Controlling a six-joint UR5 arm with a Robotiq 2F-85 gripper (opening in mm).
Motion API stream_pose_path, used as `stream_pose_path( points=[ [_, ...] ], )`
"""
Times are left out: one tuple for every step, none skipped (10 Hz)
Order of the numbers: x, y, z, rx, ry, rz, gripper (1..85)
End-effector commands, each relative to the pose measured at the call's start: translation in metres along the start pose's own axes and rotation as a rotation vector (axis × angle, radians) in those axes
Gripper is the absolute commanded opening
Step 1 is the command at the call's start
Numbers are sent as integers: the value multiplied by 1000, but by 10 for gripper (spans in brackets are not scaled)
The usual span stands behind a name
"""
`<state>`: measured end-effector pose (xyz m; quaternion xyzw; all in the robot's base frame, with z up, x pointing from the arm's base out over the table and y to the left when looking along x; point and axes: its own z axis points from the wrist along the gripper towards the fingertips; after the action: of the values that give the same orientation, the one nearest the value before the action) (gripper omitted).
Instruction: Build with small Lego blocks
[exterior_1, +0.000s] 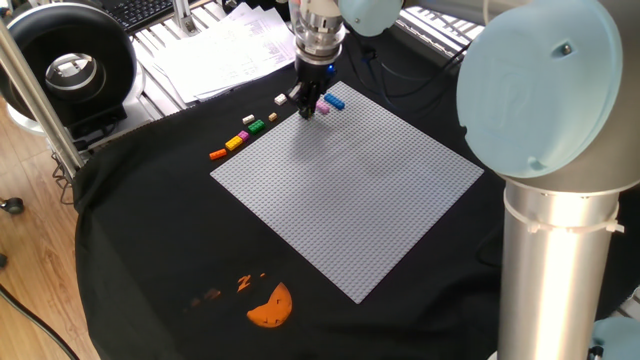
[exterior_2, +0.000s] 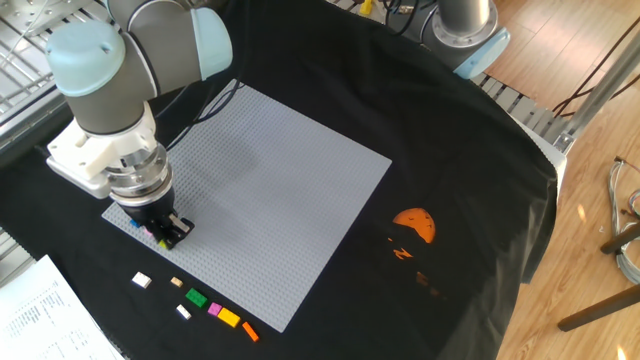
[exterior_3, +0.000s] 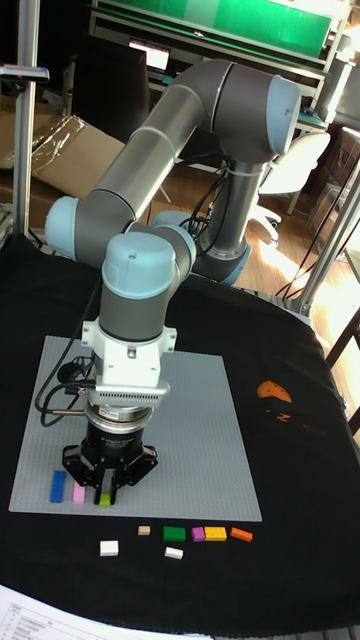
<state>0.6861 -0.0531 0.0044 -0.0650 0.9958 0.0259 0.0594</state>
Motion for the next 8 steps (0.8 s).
stream_pose_path(
  points=[
    [2,0,-2,-9,2,16,20],
    [3,-1,-2,-9,4,17,20],
    [4,-3,-2,-8,4,15,20],
    [4,-4,-1,-8,4,13,20],
    [5,-5,0,-3,4,13,20],
    [5,-6,0,-1,3,13,20],
    [4,-6,0,-3,1,14,20],
    [4,-5,0,-4,1,16,20]
  ],
)
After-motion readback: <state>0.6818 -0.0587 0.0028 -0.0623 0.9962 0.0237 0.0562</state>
